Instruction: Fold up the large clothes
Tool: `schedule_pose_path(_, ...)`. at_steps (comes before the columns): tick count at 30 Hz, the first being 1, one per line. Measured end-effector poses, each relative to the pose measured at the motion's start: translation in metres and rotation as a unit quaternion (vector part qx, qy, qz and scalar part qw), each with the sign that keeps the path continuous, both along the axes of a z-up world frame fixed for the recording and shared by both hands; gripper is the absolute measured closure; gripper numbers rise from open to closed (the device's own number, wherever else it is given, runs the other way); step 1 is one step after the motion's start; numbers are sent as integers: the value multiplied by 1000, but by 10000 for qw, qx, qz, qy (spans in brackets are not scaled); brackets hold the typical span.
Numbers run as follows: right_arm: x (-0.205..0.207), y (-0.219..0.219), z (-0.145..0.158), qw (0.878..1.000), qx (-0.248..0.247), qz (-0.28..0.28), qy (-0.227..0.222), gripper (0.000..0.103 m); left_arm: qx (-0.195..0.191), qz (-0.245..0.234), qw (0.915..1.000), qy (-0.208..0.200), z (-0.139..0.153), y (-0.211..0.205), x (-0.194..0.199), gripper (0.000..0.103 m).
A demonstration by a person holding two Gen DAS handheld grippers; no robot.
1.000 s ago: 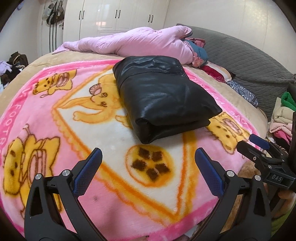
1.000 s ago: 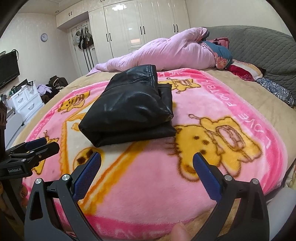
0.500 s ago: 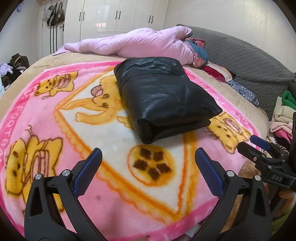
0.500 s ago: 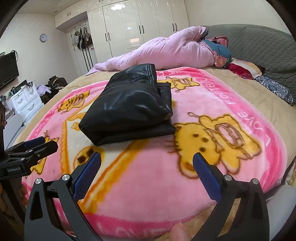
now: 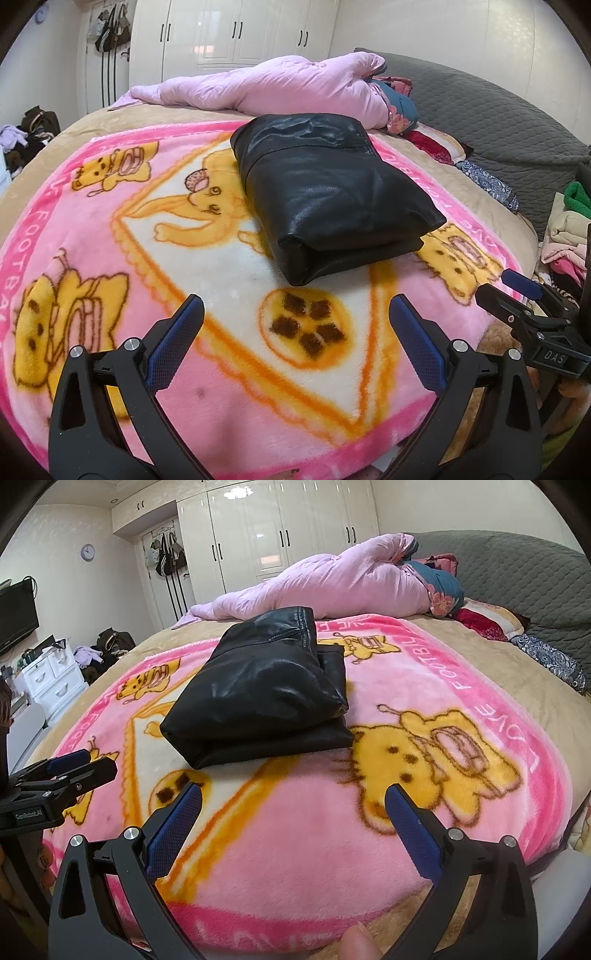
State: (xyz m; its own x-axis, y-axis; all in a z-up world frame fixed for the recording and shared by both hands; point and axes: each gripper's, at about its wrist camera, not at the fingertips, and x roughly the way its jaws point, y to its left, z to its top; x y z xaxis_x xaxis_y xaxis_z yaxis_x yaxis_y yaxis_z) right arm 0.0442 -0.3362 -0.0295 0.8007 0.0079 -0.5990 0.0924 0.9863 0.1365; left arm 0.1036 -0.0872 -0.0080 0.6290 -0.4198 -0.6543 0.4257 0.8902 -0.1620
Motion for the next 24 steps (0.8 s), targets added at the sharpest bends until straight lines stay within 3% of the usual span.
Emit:
schedule_pose_path(16, -3, -1, 1, 10000, -28, -49, 7, 4, 141, 121, 9998, 8, -4, 4, 2, 9)
schedule_pose_path(20, -4, -8, 0, 9993, -216, -287, 140, 4, 103, 167, 9998, 40, -5, 9, 3, 9)
schedule_pose_path(24, -16, -40, 0, 9958, -118, -885, 212, 4, 33, 398, 9992, 30, -3, 32, 8, 9)
